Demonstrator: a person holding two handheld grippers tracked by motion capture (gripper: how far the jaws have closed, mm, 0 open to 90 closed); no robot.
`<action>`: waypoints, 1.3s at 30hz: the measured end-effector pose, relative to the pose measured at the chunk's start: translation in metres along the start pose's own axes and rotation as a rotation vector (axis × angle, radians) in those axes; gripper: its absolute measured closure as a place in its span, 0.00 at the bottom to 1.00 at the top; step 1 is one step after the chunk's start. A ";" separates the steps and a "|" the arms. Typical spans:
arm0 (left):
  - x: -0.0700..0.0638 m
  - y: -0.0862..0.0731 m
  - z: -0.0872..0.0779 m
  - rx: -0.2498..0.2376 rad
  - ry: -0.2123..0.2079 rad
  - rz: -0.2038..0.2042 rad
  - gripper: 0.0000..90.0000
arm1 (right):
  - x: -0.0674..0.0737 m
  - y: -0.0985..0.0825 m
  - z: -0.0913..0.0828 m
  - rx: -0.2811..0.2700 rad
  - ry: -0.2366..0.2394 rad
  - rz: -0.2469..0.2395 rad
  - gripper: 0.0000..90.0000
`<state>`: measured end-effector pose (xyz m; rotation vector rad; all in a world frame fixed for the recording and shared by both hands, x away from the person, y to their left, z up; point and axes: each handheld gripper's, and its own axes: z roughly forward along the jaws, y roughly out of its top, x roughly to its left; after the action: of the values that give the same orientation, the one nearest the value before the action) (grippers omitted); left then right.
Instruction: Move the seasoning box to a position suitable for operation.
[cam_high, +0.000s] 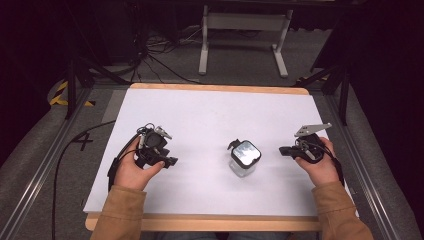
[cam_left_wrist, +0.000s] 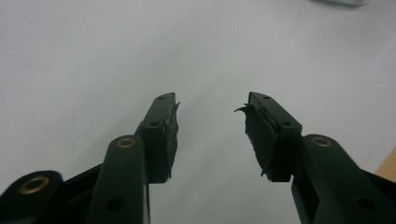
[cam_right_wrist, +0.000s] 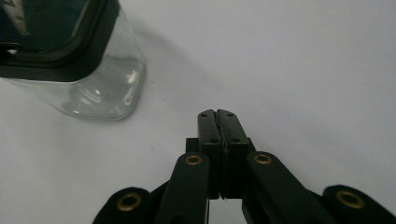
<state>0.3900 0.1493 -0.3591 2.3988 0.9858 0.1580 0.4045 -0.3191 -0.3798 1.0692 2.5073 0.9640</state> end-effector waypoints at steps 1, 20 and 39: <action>0.000 -0.001 -0.002 -0.022 -0.003 -0.010 0.58 | 0.002 0.001 0.001 -0.004 0.016 -0.004 1.00; -0.013 -0.016 -0.019 -0.046 -0.048 -0.013 0.50 | 0.025 0.017 0.027 -0.020 0.183 -0.107 1.00; -0.015 -0.021 -0.017 -0.041 -0.023 -0.023 0.52 | 0.027 0.015 0.046 0.016 0.201 -0.101 1.00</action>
<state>0.3609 0.1586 -0.3543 2.3458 0.9905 0.1409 0.4151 -0.2701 -0.4039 0.8786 2.7035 1.0725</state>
